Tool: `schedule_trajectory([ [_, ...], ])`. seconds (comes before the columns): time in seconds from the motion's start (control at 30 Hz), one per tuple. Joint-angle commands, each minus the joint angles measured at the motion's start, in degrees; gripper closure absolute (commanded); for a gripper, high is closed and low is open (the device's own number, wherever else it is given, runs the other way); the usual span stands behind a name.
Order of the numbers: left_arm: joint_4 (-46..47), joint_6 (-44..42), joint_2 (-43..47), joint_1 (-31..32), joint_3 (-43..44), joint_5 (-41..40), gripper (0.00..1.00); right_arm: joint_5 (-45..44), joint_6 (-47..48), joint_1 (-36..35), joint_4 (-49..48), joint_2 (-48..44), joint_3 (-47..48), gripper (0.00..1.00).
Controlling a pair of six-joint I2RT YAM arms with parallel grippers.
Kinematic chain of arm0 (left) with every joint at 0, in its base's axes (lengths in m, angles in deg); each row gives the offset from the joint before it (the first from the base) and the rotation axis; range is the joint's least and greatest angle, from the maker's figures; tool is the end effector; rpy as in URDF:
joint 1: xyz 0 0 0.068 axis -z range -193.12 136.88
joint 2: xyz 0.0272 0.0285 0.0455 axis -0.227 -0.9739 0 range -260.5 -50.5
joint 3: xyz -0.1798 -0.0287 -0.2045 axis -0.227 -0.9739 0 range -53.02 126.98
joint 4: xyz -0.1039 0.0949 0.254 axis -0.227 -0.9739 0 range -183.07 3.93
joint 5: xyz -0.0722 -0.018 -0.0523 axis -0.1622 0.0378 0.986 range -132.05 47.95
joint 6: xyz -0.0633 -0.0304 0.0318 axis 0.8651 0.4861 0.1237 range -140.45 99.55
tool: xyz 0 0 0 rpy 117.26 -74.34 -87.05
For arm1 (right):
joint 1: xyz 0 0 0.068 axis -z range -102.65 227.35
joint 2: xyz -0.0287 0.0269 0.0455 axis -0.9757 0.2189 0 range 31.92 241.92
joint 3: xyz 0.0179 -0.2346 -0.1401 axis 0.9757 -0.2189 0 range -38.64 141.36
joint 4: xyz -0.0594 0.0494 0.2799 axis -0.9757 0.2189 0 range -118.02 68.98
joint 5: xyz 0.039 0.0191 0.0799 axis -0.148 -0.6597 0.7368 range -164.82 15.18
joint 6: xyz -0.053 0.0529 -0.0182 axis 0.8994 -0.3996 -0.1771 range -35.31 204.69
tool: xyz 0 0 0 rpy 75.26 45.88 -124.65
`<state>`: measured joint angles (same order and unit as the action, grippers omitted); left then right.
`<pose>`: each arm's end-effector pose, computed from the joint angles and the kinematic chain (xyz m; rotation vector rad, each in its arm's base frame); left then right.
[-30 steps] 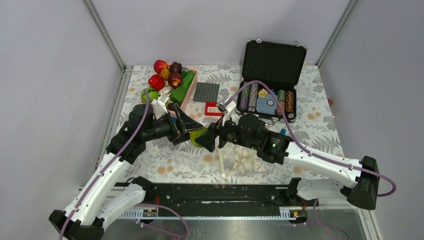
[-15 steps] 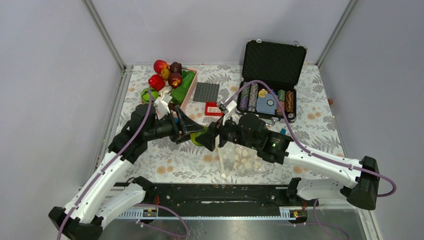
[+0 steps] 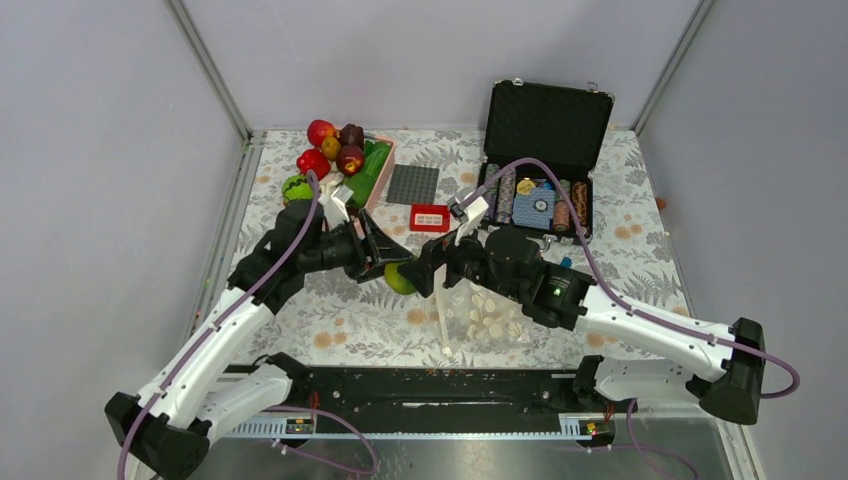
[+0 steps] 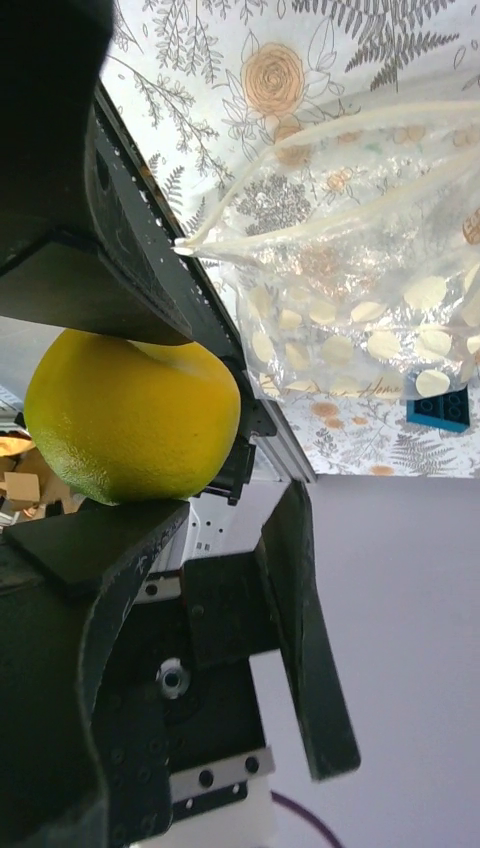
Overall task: Open the zip-top bag and remove the fake food
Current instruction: Pick up the fake fruit from the center of the board, then place the fake fruit in the bin.
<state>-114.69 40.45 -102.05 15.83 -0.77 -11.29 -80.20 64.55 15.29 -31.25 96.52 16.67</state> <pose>0.1985 -0.1481 0.3234 -0.2692 2.3360 -1.4379 0.1585 0.2857 0.3529 -0.5651 1.6851 0.9871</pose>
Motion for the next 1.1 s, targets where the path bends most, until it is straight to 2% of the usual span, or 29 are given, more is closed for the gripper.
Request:
schedule_trajectory([
  [0.0,-1.9,-3.5,-1.7,-2.0,4.5,-2.1,0.61,-4.7,1.8,0.5,0.5,-3.6,0.1,0.0],
  [0.17,-6.7,-8.8,-4.7,-9.6,7.9,-3.5,0.61,-6.6,2.1,0.5,2.6,-8.9,-1.2,0.0],
  [0.27,-6.5,-10.6,-6.9,-15.5,8.5,-2.5,0.61,-8.9,2.3,0.5,4.9,-12.4,-3.0,0.0],
  [0.4,-6.6,-12.8,-10.7,-19.2,10.9,-8.8,0.61,-11.1,2.6,0.5,7.7,-15.4,-5.0,0.0],
  [0.57,-6.3,-15.3,-16.9,-19.4,16.1,-23.0,0.61,-14.2,3.9,0.5,12.1,-17.6,-5.8,0.0],
  [0.83,0.7,-17.3,-24.2,-19.6,18.8,-37.1,0.62,-20.7,9.0,1.2,18.8,-15.4,-4.1,0.0],
  [1.07,7.3,-19.5,-27.7,-19.5,19.7,-45.8,0.62,-14.6,8.8,7.2,19.1,-9.7,-3.7,0.0],
])
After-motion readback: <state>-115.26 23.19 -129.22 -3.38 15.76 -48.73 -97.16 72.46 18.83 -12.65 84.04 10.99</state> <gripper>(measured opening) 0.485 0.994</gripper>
